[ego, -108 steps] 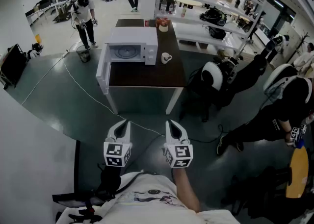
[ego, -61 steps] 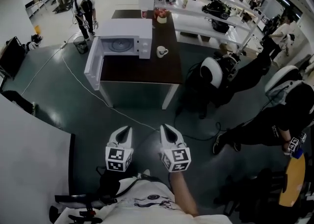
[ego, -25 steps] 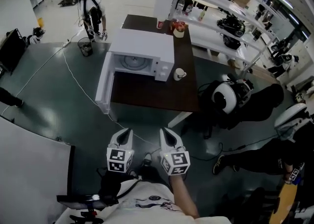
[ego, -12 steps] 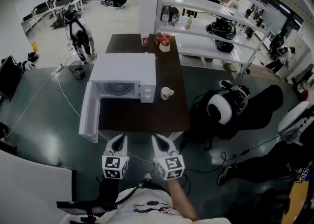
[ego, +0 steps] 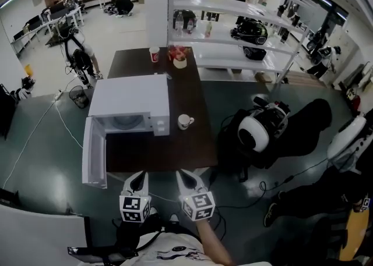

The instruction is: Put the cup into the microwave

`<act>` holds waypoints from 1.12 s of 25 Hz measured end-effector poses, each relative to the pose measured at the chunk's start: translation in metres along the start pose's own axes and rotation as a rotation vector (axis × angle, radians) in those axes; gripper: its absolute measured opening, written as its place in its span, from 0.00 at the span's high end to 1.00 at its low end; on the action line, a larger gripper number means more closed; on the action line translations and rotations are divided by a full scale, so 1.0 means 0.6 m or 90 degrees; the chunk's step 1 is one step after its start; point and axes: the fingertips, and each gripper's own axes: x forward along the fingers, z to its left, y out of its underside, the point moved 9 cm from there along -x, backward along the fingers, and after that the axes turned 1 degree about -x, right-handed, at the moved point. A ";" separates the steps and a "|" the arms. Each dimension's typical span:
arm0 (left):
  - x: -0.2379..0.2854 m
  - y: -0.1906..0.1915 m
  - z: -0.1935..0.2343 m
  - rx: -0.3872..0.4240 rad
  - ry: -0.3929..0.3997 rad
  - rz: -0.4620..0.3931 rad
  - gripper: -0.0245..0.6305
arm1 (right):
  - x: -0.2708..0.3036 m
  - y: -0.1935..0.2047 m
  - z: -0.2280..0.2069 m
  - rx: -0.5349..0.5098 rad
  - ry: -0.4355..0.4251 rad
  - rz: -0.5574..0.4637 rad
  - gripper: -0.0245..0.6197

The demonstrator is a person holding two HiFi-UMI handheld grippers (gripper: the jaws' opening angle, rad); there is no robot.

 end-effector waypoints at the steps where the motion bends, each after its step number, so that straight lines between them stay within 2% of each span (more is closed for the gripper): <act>1: 0.007 0.000 0.002 0.000 0.006 0.004 0.96 | 0.007 0.001 -0.002 0.002 0.002 0.003 0.96; 5: 0.049 -0.011 0.020 0.001 0.032 0.001 0.96 | 0.040 -0.013 -0.007 -0.004 0.018 0.002 0.96; 9: 0.101 -0.050 0.052 0.000 0.051 -0.020 0.96 | 0.081 -0.049 -0.016 -0.025 0.034 -0.013 0.96; 14: 0.149 -0.087 0.094 -0.007 0.058 -0.035 0.96 | 0.129 -0.096 -0.029 -0.045 0.054 -0.029 0.96; 21: 0.176 -0.072 0.138 -0.033 0.063 -0.005 0.96 | 0.178 -0.084 -0.024 -0.042 0.060 0.015 0.96; 28: 0.199 -0.052 0.147 -0.041 0.067 0.034 0.96 | 0.193 -0.062 -0.024 -0.026 0.065 0.051 0.96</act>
